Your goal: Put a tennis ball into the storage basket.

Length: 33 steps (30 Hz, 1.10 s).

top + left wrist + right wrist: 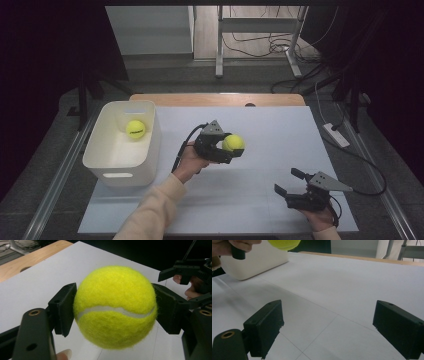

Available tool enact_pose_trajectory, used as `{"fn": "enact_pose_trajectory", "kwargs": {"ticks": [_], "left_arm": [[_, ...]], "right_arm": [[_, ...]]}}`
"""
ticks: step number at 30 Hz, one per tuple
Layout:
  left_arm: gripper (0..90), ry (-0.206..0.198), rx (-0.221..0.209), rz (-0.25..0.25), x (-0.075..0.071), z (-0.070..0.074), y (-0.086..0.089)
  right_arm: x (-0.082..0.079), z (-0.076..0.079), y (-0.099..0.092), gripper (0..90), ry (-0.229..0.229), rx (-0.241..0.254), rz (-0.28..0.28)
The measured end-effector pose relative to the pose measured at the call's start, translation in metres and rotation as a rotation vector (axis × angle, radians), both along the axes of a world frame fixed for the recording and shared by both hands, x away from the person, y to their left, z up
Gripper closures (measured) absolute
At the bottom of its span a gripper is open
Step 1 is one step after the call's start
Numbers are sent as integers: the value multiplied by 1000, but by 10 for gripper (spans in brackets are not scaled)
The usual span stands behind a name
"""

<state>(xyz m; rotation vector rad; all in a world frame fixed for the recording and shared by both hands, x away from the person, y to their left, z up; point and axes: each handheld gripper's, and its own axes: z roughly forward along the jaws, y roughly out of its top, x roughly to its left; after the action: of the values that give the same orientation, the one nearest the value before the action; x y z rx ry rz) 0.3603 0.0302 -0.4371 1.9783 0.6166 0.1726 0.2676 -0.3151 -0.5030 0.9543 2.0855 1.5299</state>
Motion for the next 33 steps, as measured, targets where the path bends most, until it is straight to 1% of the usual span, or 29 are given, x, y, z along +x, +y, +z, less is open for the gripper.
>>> {"fn": "enact_pose_trajectory", "kwargs": {"ticks": [6, 11, 16, 26, 33], "left_arm": [[265, -7, -1, 7, -1, 2, 4], [265, -16, -14, 15, -2, 6, 7], [265, -27, -23, 27, -5, 11, 13], [264, -37, -37, 49, -7, 19, 22], [265, -50, -24, 59, -10, 25, 30]], "right_arm": [[0, 0, 1, 92, -1, 0, 1], [0, 0, 0, 92, -1, 0, 0], [0, 0, 1, 92, -1, -1, 1], [0, 0, 1, 92, 0, -4, 1], [0, 0, 1, 92, 1, -5, 2]]}}
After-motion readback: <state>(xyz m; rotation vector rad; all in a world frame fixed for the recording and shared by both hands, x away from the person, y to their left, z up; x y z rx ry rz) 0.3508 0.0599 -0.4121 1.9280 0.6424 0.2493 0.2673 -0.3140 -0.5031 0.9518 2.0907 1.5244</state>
